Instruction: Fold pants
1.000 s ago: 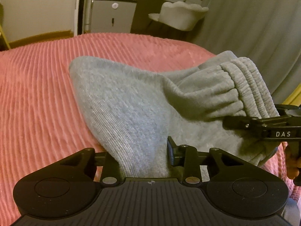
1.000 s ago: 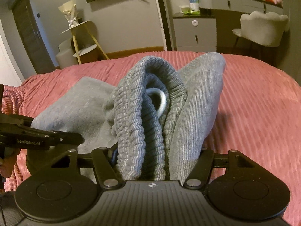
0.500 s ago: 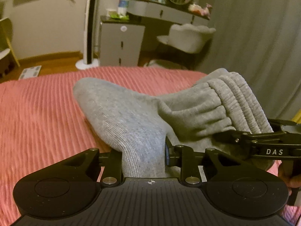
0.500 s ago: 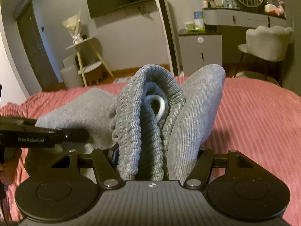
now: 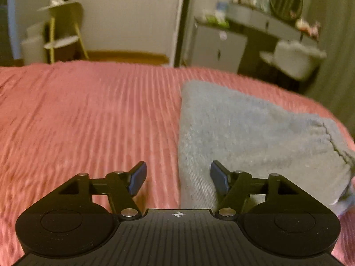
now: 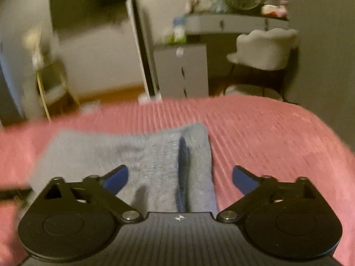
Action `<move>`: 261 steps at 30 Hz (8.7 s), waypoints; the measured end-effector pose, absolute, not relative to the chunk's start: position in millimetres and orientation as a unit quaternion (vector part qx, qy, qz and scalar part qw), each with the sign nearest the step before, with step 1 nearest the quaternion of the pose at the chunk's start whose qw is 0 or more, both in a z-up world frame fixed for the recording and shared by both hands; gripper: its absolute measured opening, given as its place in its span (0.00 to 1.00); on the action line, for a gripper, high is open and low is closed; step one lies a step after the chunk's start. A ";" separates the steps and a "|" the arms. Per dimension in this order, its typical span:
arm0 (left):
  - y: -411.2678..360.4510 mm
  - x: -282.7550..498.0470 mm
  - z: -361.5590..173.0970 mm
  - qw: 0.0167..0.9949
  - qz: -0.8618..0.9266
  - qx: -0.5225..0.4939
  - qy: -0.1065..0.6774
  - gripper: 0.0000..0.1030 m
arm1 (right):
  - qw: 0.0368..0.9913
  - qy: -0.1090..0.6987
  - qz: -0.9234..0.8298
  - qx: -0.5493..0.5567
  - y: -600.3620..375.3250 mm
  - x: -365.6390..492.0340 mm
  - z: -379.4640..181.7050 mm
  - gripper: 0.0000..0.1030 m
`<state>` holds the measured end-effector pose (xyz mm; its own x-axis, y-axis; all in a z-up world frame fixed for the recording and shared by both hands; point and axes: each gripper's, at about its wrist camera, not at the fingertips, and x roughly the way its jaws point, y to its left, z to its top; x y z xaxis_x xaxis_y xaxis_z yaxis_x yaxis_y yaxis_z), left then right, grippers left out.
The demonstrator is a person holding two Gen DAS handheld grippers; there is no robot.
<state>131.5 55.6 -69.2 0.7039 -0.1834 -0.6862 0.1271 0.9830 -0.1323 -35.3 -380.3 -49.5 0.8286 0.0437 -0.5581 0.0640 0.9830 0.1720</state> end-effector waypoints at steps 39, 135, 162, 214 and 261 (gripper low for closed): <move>-16.5 87.3 -116.7 0.901 -0.150 -0.021 0.406 0.77 | 0.941 0.296 -0.003 0.164 -371.8 -164.6 -120.2 1.00; -34.0 28.2 -24.7 0.820 -0.027 0.086 0.565 0.98 | 0.834 0.544 -0.092 -0.011 -291.4 -136.2 -35.1 1.00; -33.1 24.5 -21.9 0.821 -0.029 0.085 0.565 0.98 | 0.837 0.540 -0.086 -0.018 -289.2 -139.8 -32.3 1.00; -34.4 26.9 -26.0 0.818 -0.031 0.080 0.569 0.98 | 0.841 0.534 -0.082 -0.023 -286.6 -140.4 -33.2 1.00; -27.8 33.4 -39.9 0.809 -0.027 0.076 0.583 0.98 | 0.836 0.541 -0.078 -0.032 -280.6 -133.6 -41.3 1.00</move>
